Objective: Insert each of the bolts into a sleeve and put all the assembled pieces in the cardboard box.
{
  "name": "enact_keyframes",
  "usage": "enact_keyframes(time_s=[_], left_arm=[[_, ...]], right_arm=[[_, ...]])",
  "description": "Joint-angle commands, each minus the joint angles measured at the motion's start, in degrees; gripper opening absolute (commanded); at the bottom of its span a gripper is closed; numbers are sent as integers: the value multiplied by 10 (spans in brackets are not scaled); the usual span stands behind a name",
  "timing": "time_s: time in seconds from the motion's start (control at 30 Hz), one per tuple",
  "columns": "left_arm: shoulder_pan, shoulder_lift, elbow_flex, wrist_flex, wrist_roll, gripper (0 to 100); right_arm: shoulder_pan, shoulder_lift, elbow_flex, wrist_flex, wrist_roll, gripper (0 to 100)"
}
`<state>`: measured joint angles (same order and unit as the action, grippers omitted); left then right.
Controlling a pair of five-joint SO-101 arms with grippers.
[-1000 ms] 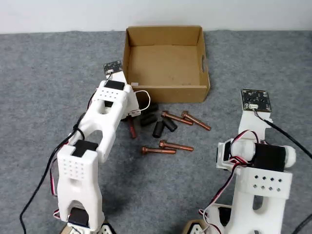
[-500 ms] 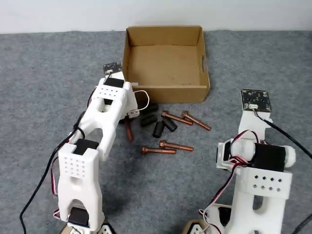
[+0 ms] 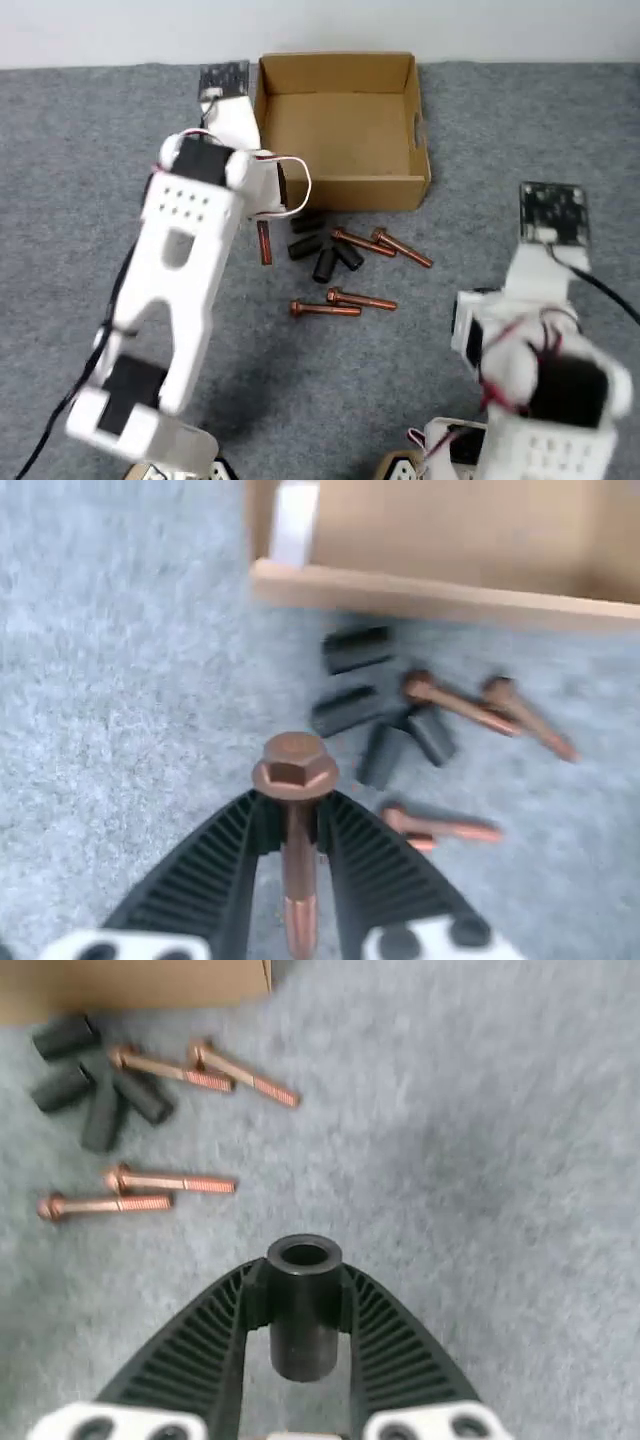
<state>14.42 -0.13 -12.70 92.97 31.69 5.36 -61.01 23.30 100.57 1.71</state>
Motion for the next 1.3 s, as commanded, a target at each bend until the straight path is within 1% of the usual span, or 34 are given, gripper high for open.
enact_keyframes(time_s=[0.0, 0.1, 0.2, 0.3, 0.4, 0.5, 0.6, 0.67, 0.73, 0.9, 1.0, 1.17, 1.2, 1.27], left_arm=[[33, -115, -18, 33, -26, 4], [62, -176, -2, 36, -30, 4], [91, -233, 44, 22, -30, 4], [110, -297, 120, -24, -30, 4], [121, -371, 211, -90, -30, 4], [136, -457, 305, -166, -30, 4], [158, -547, 388, -239, -30, 4], [167, -597, 433, -272, -30, 4], [167, -639, 467, -287, -32, 4], [184, -725, 516, -336, -82, 4], [201, -767, 544, -382, -92, 4], [205, -804, 582, -466, -90, 5], [206, -806, 589, -481, -82, 5], [216, -807, 602, -500, -43, 5]], right_arm=[[2, -85, -28, 18, -4, 9], [1, -137, 1, 0, -4, 9], [2, -175, 56, -25, -5, 9], [1, -215, 104, -69, -4, 9], [-7, -252, 146, -112, -1, 9], [-62, -283, 173, -134, -1, 9], [-143, -308, 201, -150, -5, 9], [-190, -326, 222, -164, -5, 9], [-231, -342, 245, -186, -5, 9], [-304, -361, 295, -262, -4, 9], [-348, -361, 319, -298, -3, 9], [-415, -361, 357, -328, -4, 9], [-423, -361, 364, -339, -3, 9], [-435, -360, 374, -368, -2, 9]])
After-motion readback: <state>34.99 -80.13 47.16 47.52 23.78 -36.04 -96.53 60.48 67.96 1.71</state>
